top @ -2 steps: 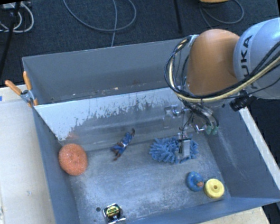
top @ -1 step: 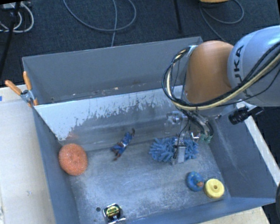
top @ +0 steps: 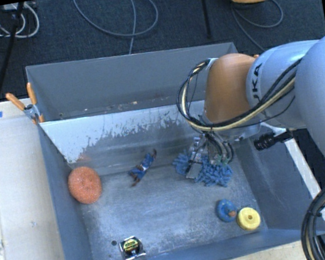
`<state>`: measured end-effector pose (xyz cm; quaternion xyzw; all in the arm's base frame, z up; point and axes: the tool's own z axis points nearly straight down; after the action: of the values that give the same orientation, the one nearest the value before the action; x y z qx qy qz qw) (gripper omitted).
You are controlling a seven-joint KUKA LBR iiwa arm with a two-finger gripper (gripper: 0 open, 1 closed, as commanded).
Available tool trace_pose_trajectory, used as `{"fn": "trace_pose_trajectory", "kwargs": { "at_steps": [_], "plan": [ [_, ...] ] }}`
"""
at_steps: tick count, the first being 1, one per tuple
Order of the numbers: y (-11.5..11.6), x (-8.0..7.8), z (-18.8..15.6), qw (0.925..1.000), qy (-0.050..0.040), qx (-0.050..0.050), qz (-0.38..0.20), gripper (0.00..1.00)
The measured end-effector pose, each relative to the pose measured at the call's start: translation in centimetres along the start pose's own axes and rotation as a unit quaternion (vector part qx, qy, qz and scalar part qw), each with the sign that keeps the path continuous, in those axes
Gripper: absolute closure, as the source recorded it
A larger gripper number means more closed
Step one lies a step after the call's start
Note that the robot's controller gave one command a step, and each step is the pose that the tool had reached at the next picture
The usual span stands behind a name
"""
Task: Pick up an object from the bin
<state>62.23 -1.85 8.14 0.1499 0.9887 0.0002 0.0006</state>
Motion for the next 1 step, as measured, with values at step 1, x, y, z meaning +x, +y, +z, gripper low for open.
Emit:
{"fn": "trace_pose_trajectory", "kwargs": {
  "at_steps": [1],
  "plan": [
    [0.00, 0.00, 0.00, 1.0000, 0.0000, 0.000, 0.000, 1.00]
  ]
}}
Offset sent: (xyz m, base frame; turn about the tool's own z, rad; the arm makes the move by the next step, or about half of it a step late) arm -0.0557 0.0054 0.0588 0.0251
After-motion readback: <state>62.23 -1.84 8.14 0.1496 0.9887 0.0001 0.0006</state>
